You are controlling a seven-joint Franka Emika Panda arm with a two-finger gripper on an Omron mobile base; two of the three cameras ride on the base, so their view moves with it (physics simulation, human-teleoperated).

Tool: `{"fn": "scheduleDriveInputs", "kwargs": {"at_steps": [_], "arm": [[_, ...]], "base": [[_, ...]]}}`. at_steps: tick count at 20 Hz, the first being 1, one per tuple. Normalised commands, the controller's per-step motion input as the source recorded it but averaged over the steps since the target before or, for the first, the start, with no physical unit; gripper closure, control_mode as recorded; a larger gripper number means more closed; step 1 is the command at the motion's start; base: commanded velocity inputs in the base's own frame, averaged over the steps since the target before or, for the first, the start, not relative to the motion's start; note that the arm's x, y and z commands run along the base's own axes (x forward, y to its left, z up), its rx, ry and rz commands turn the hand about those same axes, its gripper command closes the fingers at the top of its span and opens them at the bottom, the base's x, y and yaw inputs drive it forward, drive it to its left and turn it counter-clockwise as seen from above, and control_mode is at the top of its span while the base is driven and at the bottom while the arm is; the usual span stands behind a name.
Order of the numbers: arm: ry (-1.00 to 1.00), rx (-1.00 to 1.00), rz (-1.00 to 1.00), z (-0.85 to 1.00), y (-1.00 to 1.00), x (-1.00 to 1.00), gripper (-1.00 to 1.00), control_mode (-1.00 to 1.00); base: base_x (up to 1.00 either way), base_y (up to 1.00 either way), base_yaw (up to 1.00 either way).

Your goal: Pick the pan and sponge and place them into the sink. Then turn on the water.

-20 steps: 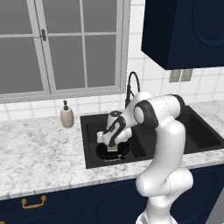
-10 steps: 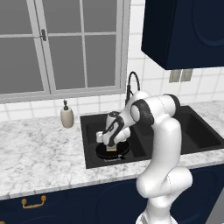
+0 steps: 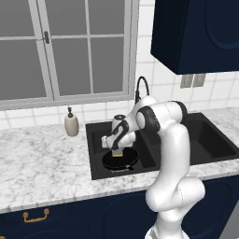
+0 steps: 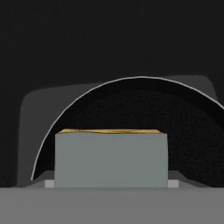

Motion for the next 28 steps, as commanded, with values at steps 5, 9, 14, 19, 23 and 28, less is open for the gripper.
{"fn": "scheduleDriveInputs", "kwargs": {"at_steps": [5, 9, 14, 19, 23, 28], "arm": [[0.00, 0.00, 0.00, 0.00, 0.00, 0.00, -1.00, -1.00], [0.00, 0.00, 0.00, 0.04, 0.00, -0.26, -1.00, -1.00], [0.00, 0.00, 0.00, 0.27, -0.02, -0.41, -1.00, -1.00], [0.00, 0.00, 0.00, 0.61, -0.16, -0.32, -1.00, -1.00], [0.00, 0.00, 0.00, 0.86, -0.29, -0.60, -1.00, -1.00], [0.01, 0.00, 0.06, 0.95, -0.02, -0.92, -1.00, -1.00]], "base": [[0.00, 0.00, 0.00], [0.00, 0.00, 0.00], [0.00, 0.00, 0.00], [0.00, 0.00, 0.00], [0.00, 0.00, 0.00], [0.00, 0.00, 0.00]]}}
